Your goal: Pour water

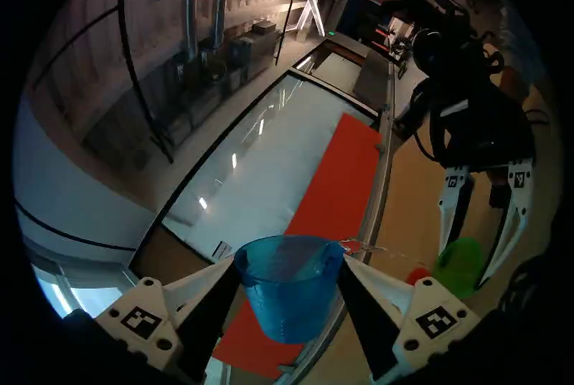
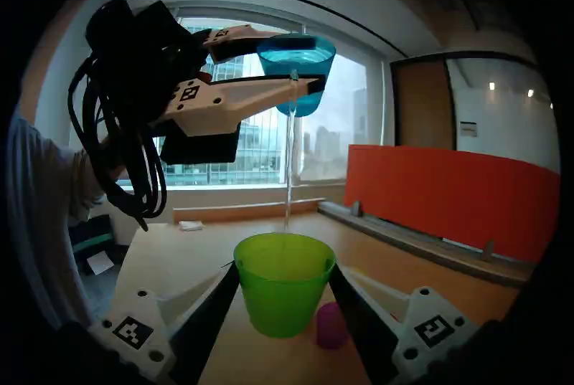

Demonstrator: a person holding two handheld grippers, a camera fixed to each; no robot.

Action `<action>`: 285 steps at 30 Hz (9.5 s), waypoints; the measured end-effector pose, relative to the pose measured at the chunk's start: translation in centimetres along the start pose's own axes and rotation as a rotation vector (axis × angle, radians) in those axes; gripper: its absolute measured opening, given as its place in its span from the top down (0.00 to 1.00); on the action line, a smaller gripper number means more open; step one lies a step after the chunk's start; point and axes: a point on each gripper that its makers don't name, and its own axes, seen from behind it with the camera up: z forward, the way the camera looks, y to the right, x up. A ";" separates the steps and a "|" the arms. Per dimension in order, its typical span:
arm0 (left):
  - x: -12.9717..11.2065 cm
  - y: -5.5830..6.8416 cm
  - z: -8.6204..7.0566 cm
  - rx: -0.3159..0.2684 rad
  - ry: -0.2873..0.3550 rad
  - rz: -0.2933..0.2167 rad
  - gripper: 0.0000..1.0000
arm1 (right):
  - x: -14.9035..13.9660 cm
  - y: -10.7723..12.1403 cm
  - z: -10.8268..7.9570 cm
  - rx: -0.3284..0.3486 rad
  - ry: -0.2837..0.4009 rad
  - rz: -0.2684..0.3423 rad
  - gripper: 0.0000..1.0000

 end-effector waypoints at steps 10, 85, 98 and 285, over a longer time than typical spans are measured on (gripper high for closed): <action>0.2 -0.3 0.4 0.003 0.012 0.044 0.13 | 0.4 0.1 -0.1 -0.003 0.007 -0.005 0.10; 1.8 -0.8 0.6 0.008 0.041 0.264 0.13 | 1.4 0.7 -0.4 -0.019 0.027 -0.031 0.10; 2.1 -1.0 0.4 0.010 0.044 0.317 0.13 | 1.5 0.7 -0.4 -0.022 0.030 -0.036 0.10; -9.6 9.6 -3.7 -0.159 -0.109 -0.919 0.13 | 4.4 8.3 -8.2 -0.253 0.051 0.000 0.10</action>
